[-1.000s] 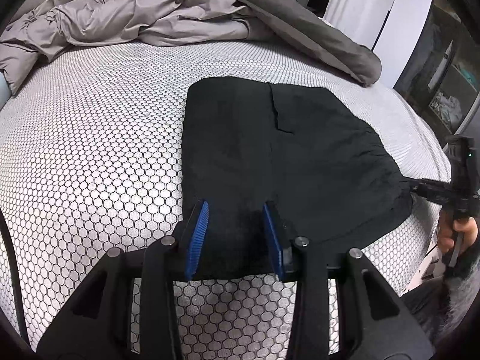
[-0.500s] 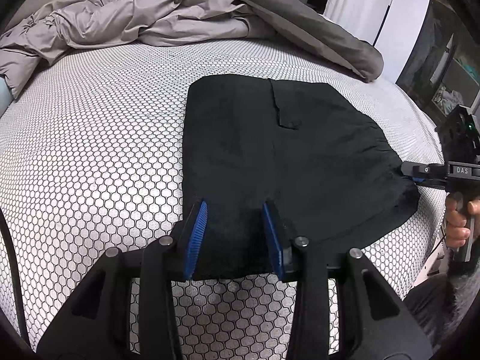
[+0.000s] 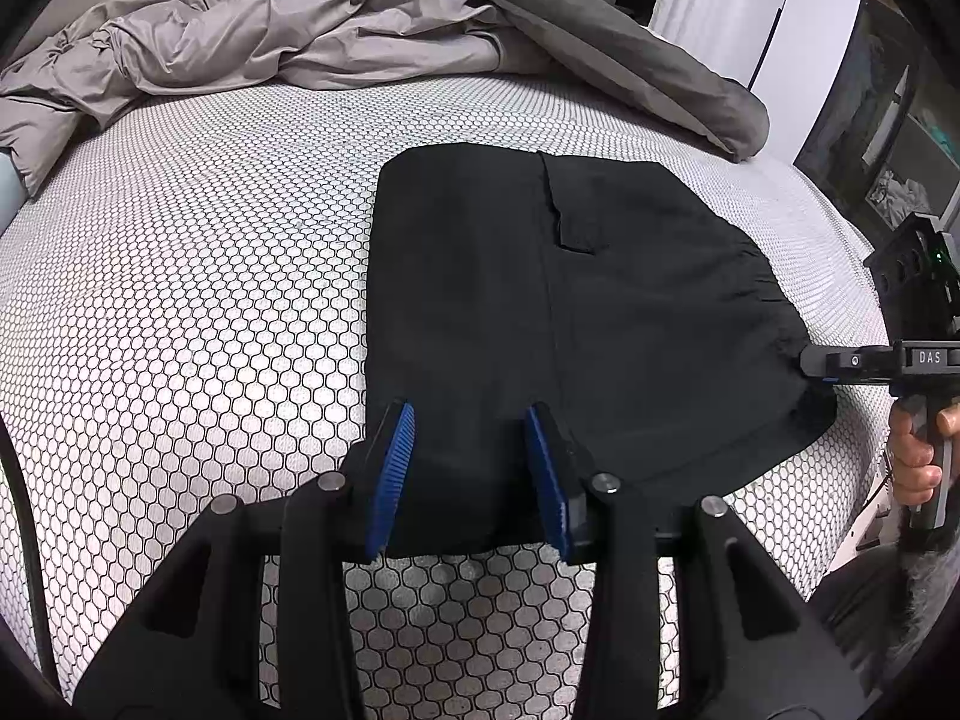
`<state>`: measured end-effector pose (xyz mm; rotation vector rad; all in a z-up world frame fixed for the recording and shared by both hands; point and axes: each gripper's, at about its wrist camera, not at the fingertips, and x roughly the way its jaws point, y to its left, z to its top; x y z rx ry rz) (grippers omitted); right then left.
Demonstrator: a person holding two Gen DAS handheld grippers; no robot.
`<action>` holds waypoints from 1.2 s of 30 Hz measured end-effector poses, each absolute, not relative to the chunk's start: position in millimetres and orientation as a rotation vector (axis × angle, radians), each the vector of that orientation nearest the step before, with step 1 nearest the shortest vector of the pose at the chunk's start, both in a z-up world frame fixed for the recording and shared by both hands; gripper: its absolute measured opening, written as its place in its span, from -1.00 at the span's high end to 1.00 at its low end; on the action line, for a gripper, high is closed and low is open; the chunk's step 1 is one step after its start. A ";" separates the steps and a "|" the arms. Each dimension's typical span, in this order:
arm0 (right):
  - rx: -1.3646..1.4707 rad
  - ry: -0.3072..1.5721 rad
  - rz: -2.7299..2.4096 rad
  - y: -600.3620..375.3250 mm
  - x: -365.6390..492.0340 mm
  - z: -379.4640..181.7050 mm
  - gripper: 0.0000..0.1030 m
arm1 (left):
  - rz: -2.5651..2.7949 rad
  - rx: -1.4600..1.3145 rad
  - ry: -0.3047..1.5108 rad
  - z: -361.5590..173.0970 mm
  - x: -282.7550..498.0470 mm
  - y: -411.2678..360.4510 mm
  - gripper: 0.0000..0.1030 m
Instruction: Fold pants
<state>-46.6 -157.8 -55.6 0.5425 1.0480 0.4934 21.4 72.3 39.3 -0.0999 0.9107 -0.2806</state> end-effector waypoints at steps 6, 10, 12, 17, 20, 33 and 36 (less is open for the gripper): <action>0.579 1.047 0.506 -161.3 -46.3 -55.2 0.21 | -0.281 -0.100 0.912 38.4 22.0 73.4 0.31; 0.590 0.982 0.520 -161.2 -44.5 -46.2 0.18 | -0.274 -0.095 0.912 38.8 21.8 70.9 0.31; 0.629 0.923 0.569 -162.6 -46.1 -36.0 0.18 | -0.274 -0.095 0.912 38.3 21.8 71.1 0.30; 0.586 1.002 0.541 -152.5 -37.0 -49.2 0.18 | -0.276 -0.097 0.913 37.8 21.7 72.2 0.30; 0.582 1.024 0.532 -147.4 -31.7 -61.1 0.23 | -0.276 -0.092 0.914 37.7 21.1 72.1 0.30; 0.510 1.059 0.379 -150.2 -28.2 -74.3 0.71 | -0.290 -0.078 0.925 35.0 17.7 74.1 0.18; 0.471 0.990 0.400 -151.0 -40.8 -46.6 0.43 | -0.281 -0.100 0.918 39.4 15.6 78.8 0.17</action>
